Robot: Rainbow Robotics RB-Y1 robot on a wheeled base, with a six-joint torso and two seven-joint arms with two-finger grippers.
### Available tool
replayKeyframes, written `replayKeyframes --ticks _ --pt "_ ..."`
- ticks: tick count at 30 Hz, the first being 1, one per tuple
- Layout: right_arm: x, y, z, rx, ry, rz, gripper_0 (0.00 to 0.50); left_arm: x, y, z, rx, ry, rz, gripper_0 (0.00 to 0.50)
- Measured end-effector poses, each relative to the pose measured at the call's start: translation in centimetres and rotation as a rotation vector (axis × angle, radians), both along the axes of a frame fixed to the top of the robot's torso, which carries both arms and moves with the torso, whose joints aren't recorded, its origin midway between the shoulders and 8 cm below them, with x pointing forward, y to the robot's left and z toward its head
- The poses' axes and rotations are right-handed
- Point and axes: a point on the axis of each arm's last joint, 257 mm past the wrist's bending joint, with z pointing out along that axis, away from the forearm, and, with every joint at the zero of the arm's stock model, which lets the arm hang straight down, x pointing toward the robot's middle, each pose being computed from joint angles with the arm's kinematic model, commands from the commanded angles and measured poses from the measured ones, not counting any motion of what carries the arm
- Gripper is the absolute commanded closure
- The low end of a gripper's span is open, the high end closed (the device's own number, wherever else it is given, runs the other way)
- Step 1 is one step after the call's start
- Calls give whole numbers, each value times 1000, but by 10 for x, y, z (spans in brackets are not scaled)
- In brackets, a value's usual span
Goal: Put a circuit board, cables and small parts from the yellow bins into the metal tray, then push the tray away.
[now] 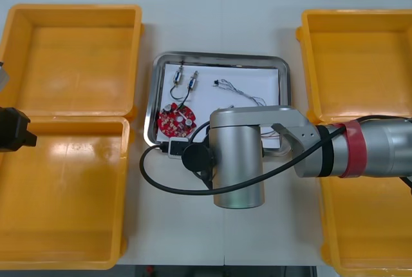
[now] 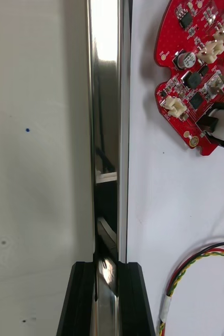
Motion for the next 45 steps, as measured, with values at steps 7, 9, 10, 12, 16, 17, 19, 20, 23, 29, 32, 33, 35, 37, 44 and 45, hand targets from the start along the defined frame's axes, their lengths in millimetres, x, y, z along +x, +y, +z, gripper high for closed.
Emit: replayKeyframes --ticks 7,9,10,12,16,17,19,20,23,29,32,33,35,37,44,45 --pt "19 -1 9 1 -37 -10 500 0 0 0 0 0 0 0" --pt "24 -1 12 3 -49 -12 500 0 0 0 0 0 0 0" --pt "27 -1 13 3 -58 -11 500 0 0 0 0 0 0 0" --pt "33 -2 16 -9 -78 2 500 0 0 0 0 0 0 0" --pt "45 -2 21 -25 -115 26 500 0 0 0 0 0 0 0" --pt "48 -2 22 -23 -121 26 500 0 0 0 0 0 0 0" --pt "52 -1 24 -20 -130 26 500 0 0 0 0 0 0 0" --pt "54 -1 25 -18 -134 27 500 0 0 0 0 0 0 0" --pt "61 0 28 -13 -149 26 500 0 0 0 0 0 0 0" --pt "71 -1 33 -7 -166 22 500 0 0 0 0 0 0 0" --pt "76 -1 35 -5 -173 19 500 0 0 0 0 0 0 0" --pt "77 -1 35 -3 -175 19 500 0 0 0 0 0 0 0" --pt "80 0 37 1 -179 19 500 0 0 0 0 0 0 0" --pt "83 0 38 4 -185 19 500 0 0 0 0 0 0 0" --pt "95 0 44 21 -206 15 500 0 0 0 0 0 0 0" --pt "97 0 45 25 -210 13 500 0 0 0 0 0 0 0"
